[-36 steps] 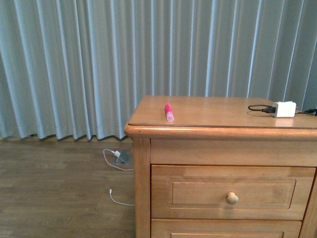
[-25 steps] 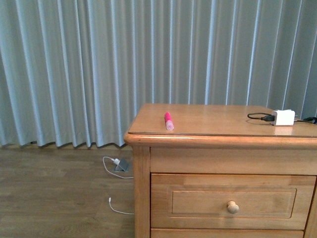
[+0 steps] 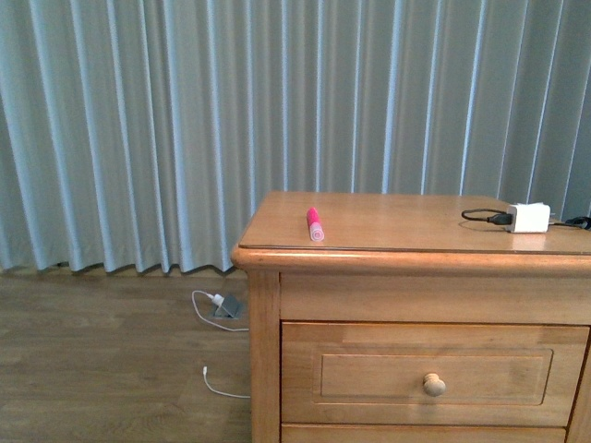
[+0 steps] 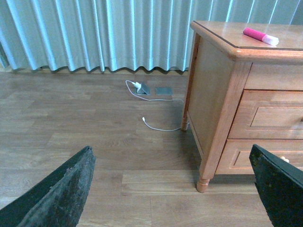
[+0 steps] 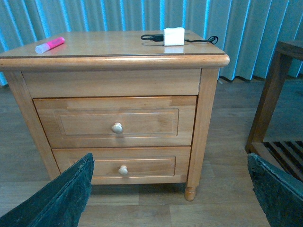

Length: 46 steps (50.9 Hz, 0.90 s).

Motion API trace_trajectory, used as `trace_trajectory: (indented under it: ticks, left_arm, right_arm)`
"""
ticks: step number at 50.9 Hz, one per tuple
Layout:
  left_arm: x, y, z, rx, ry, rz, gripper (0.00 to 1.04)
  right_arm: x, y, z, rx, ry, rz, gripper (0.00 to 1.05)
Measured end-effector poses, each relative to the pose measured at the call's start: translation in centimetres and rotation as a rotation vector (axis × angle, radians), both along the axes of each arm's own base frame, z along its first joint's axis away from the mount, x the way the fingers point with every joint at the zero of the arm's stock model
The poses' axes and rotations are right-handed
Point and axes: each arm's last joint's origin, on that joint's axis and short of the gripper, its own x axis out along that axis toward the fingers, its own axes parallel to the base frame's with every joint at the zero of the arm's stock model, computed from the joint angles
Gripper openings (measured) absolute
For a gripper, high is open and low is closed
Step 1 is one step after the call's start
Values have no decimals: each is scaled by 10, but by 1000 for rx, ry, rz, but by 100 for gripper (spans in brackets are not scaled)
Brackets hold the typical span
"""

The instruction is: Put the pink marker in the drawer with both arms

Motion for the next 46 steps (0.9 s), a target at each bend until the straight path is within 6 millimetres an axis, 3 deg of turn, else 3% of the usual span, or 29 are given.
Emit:
trace_trajectory:
  ticks: [3,8,15,23,33,46]
  left_arm:
    - [0,0,0,0,0,0,99]
    - [0,0,0,0,0,0,99]
    - [0,0,0,0,0,0,99]
    - [0,0,0,0,0,0,99]
    - [0,0,0,0,0,0,99]
    - [0,0,0,0,0,0,99]
  right_arm:
    - [0,0,-1,3,23,8,96]
    - [5,3,-6,1,209,32,96]
    - [23,6,-4,21,254,69,96]
    - [73,12,4,52,298,88,96]
    - [134,32,-9,42,376,115,96]
    - [210,60,-41,20,453,115,96]
